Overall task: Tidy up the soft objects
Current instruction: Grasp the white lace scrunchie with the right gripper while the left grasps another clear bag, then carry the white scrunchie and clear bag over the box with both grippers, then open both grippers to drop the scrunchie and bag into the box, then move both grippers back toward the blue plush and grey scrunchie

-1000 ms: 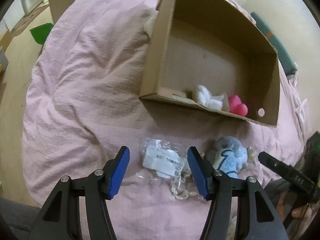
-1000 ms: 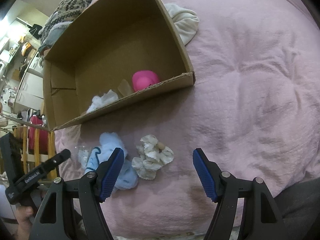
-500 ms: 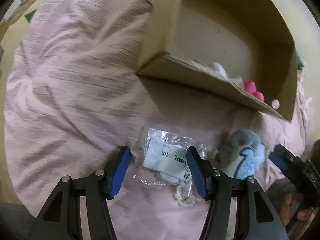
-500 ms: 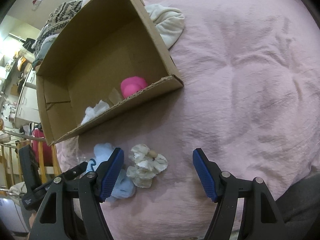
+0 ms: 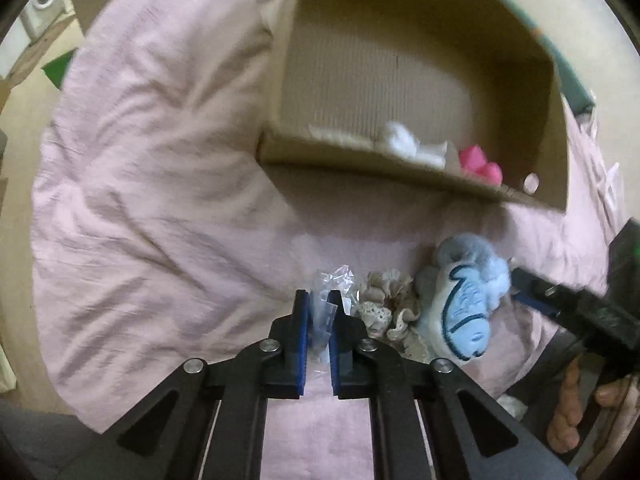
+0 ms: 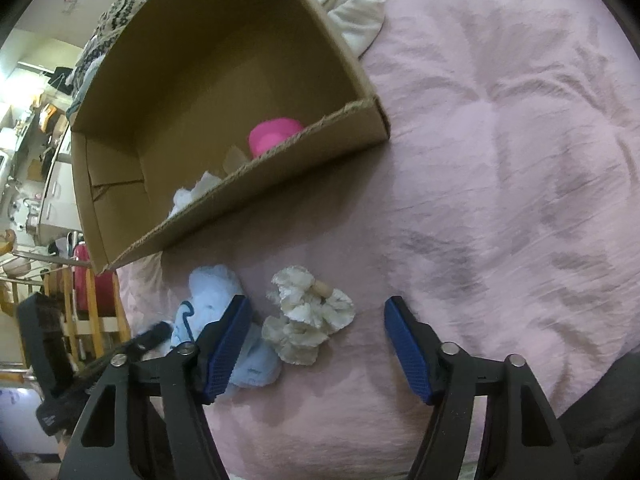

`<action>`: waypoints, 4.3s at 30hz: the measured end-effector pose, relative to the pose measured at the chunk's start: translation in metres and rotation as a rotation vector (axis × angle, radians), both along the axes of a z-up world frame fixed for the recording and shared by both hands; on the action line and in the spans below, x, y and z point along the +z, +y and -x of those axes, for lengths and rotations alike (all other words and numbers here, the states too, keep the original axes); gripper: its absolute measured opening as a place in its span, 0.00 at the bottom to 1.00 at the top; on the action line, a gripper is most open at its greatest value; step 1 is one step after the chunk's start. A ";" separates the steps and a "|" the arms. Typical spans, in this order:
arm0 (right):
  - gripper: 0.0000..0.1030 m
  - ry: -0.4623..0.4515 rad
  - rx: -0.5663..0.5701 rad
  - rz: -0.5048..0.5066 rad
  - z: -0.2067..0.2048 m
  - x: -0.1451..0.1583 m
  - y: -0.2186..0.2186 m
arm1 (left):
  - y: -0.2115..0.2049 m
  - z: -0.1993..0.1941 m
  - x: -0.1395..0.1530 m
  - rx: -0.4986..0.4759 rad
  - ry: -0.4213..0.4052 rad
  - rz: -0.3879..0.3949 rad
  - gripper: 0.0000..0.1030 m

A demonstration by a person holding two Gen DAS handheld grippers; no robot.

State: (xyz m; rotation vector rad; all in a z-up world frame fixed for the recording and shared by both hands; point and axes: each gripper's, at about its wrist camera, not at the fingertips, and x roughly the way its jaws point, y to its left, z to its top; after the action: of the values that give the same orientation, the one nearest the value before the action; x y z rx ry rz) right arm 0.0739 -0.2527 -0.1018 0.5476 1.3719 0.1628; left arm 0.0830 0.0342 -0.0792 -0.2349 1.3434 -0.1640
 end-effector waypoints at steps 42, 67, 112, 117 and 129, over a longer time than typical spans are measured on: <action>0.18 -0.371 0.066 0.103 -0.007 0.111 -0.011 | -0.009 -0.015 0.108 -0.001 -0.312 -0.081 0.07; 0.19 -0.367 0.103 0.150 -0.043 0.078 -0.005 | -0.064 -0.076 0.068 -0.069 -0.302 -0.173 0.08; 0.67 -0.392 0.150 0.151 -0.020 0.084 0.016 | -0.032 -0.045 0.082 0.027 -0.325 -0.164 0.63; 0.67 -0.373 0.168 0.151 -0.009 0.081 0.023 | -0.017 -0.025 0.082 0.046 -0.333 -0.153 0.63; 0.67 -0.248 0.155 0.064 0.016 0.056 0.032 | 0.019 0.012 0.060 0.122 -0.272 -0.121 0.63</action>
State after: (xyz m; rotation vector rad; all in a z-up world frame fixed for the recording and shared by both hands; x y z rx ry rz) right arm 0.0579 -0.2204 -0.0461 0.3544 1.1724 0.3014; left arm 0.0714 0.0529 -0.0196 -0.1842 1.0609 -0.0103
